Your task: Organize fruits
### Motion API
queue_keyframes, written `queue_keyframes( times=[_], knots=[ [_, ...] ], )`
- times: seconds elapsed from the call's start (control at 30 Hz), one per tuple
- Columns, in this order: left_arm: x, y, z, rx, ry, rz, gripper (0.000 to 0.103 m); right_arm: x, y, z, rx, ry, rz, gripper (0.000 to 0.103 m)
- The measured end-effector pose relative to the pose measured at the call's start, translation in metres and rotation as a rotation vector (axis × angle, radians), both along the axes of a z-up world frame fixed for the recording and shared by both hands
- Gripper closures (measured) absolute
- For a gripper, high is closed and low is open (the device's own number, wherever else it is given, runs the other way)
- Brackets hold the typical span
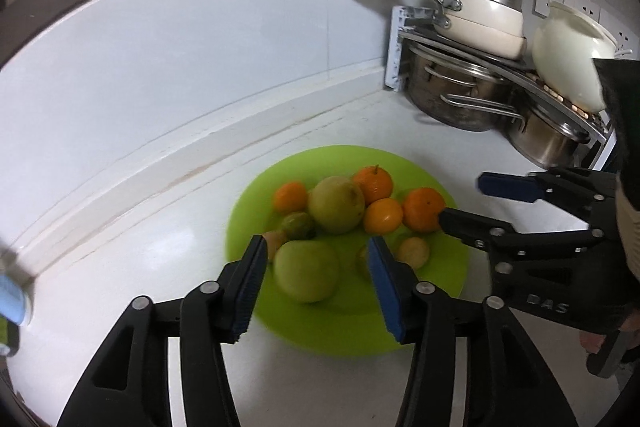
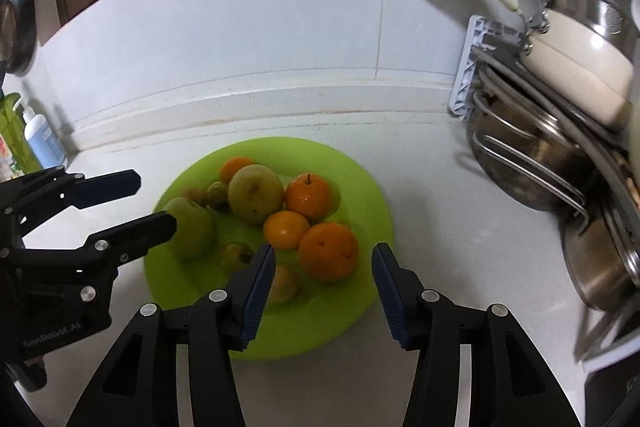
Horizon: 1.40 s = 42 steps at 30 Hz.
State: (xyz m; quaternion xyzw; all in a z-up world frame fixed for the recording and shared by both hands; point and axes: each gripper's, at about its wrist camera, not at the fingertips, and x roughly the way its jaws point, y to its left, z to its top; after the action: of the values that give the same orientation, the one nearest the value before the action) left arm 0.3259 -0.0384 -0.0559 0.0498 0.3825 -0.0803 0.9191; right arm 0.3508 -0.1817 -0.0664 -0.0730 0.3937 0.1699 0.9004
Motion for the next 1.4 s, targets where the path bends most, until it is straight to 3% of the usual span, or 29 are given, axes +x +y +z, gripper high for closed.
queue_keyframes(
  times=[0.8,1.4],
  knots=[
    [-0.147,0.045,0.059,-0.03,-0.158,-0.08,0.027,-0.188,0.01,0.061,0.063,-0.206,-0.271,0.029],
    [-0.271,0.014,0.084,-0.046,-0.242,0.029,0.009,-0.299,-0.021,0.091,0.075,-0.283,-0.231,0.017]
  ],
)
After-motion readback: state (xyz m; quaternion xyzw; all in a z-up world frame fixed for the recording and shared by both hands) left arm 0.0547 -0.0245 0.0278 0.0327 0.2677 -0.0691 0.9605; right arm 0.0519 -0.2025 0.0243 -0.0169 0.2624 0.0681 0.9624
